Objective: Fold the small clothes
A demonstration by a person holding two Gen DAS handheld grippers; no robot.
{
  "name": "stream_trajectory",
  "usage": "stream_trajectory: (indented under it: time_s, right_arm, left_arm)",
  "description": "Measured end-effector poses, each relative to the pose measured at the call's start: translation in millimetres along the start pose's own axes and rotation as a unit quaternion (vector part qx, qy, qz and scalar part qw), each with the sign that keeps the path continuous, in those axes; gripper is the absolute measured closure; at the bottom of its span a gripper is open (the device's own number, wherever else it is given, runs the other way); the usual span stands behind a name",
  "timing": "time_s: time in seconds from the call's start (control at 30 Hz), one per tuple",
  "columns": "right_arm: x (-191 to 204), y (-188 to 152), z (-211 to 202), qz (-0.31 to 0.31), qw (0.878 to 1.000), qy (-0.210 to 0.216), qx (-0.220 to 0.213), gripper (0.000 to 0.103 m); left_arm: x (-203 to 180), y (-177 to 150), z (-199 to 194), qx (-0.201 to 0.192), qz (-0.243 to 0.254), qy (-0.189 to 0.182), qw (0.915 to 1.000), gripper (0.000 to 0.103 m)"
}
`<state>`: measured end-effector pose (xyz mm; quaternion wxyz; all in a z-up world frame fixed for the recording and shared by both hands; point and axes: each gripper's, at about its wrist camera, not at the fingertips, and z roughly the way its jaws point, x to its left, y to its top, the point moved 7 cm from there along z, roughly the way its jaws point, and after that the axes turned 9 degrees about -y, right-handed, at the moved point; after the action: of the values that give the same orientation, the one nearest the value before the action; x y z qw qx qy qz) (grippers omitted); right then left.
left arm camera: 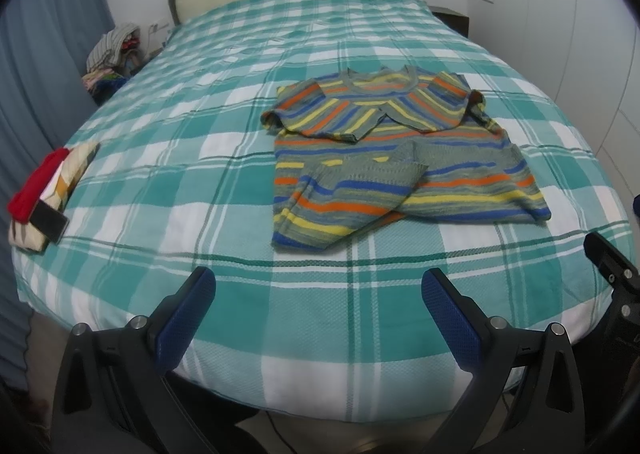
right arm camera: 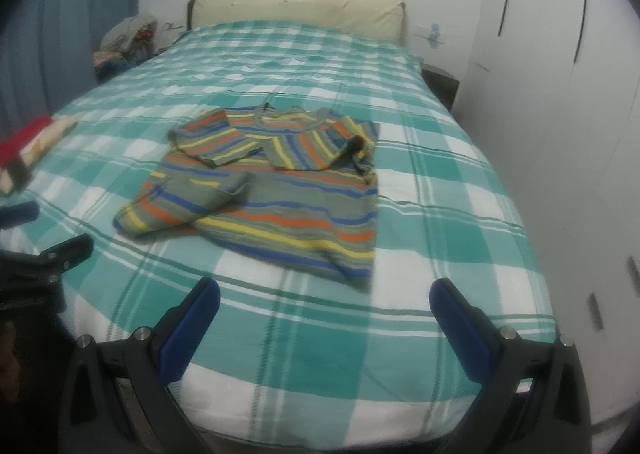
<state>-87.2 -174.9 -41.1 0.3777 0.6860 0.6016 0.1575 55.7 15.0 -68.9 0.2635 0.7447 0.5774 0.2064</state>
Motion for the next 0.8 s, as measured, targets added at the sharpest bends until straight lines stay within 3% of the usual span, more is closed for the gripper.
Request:
stream_trajectory:
  time_s: [0.47, 0.67, 0.8]
  right_arm:
    - [-22, -4, 15, 0.008, 0.999, -0.029, 0.016, 0.0]
    - [-22, -6, 19, 0.007, 0.999, -0.027, 0.019, 0.0]
    - [-26, -1, 27, -0.022, 0.999, 0.024, 0.003, 0.0]
  left_arm:
    - [-3, -2, 16, 0.006, 0.001, -0.012, 0.9999, 0.0]
    - [-6, -6, 32, 0.032, -0.001, -0.057, 0.9979, 0.0]
    - [21, 3, 47, 0.043, -0.022, -0.141, 0.9889, 0.0]
